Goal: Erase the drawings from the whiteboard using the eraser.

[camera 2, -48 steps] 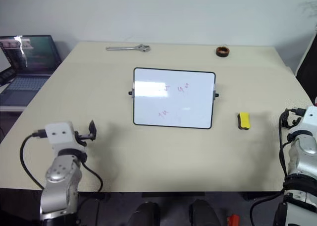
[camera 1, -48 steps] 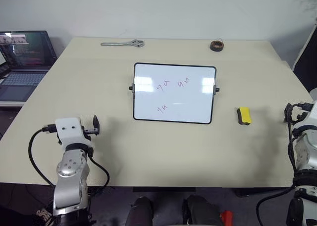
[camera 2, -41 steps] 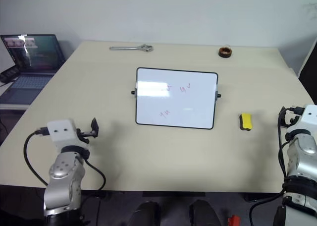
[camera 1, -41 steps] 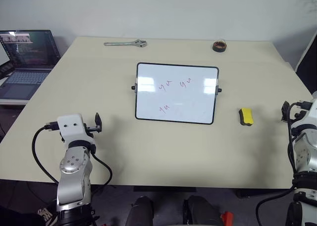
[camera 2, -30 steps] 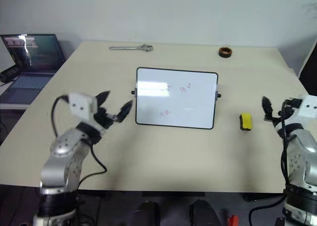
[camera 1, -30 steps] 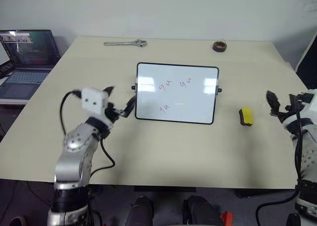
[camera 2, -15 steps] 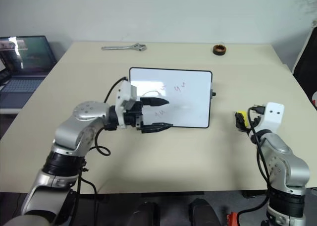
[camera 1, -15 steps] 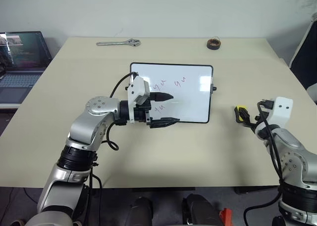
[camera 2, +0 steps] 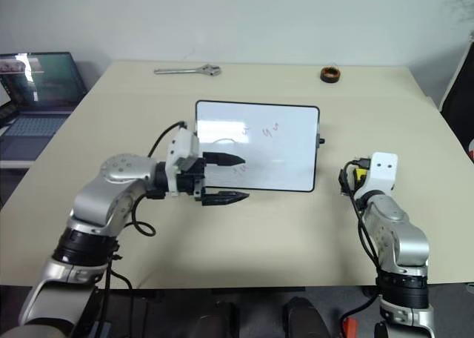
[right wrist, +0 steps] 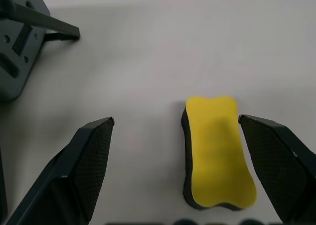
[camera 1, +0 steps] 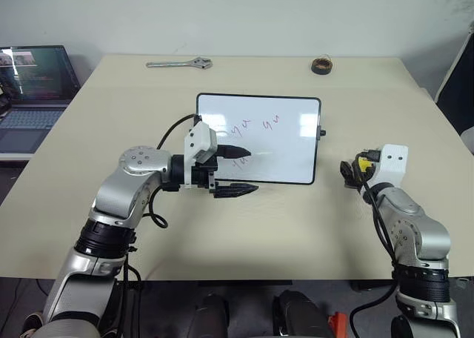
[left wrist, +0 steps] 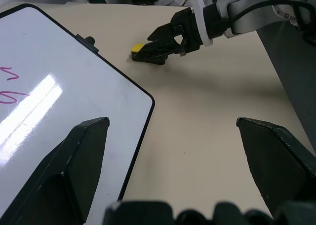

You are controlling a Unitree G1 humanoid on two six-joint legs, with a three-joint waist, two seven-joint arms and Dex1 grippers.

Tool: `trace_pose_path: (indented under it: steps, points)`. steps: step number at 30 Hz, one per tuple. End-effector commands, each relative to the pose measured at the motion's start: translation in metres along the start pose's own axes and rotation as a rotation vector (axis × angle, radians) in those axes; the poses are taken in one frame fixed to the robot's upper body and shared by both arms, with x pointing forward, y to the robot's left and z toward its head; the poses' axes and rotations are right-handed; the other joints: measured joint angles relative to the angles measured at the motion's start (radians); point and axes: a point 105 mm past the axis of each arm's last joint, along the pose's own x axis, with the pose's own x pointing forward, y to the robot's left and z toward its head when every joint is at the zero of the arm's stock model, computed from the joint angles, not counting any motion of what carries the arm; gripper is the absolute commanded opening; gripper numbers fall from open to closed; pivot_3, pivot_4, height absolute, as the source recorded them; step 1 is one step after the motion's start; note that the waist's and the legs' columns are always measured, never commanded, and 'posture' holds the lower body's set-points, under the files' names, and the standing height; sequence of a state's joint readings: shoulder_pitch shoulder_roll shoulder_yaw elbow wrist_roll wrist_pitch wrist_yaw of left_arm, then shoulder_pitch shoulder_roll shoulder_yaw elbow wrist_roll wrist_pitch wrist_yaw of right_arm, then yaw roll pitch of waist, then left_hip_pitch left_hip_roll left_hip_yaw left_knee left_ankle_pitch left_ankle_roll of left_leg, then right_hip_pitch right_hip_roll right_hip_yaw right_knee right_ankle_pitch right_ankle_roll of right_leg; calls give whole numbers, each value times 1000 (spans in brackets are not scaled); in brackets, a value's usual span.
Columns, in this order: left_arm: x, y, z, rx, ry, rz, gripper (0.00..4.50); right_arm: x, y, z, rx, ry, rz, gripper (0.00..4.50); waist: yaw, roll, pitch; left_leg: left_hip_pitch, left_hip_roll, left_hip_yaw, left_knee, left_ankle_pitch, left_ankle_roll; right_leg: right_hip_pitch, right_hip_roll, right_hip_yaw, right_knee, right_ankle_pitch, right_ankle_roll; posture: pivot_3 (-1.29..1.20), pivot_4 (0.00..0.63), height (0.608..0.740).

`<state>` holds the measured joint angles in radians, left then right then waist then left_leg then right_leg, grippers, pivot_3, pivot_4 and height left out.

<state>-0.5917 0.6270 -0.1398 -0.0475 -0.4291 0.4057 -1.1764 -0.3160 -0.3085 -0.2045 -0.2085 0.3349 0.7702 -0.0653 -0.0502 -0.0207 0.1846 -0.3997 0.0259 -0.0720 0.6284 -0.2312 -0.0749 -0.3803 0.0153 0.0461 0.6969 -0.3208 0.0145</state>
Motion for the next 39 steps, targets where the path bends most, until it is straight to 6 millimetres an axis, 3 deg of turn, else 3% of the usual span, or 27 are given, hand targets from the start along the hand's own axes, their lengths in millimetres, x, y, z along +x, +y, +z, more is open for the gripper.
trace_pose_path:
  steps: [1,12,15,23,27,32,37,39]
  points:
    - [-7,0,7,53,-15,20,4500,2,0,15,-18,-66,-7,4424,0,0,0,0,0,0,0,0,0,0,0,0,0,0,0,0,150,740]
    - [-12,-3,-5,47,-5,45,4500,15,-15,4,24,-34,-79,4424,-1,0,0,0,0,0,0,0,0,0,0,0,0,0,0,0,150,740]
    - [-13,-5,-6,47,-4,45,4500,16,-16,4,21,-33,-87,3795,-1,0,0,0,0,0,0,0,0,0,0,0,0,0,0,0,150,740]
    - [-14,-5,-10,41,-1,52,4500,15,-15,5,32,-42,-91,1024,-1,0,0,0,1,0,0,0,0,0,0,0,0,0,0,0,150,740]
    - [-14,-3,-11,38,3,72,4500,12,-11,6,38,-48,-72,961,-1,0,0,0,1,0,0,0,0,0,0,0,0,0,0,0,150,740]
    - [-19,15,-11,58,43,232,4500,-7,12,28,14,-122,45,961,0,0,0,0,1,-1,0,0,0,0,0,1,0,0,0,0,150,740]
    - [-25,29,-4,46,66,384,4500,-46,69,80,-28,-311,313,961,-2,0,0,0,2,-1,0,0,0,0,0,1,1,0,0,0,150,740]
    - [-25,31,-1,37,72,405,4500,-53,86,93,-69,-357,374,961,-3,0,0,0,1,-2,0,0,0,0,0,0,1,0,0,0,150,740]
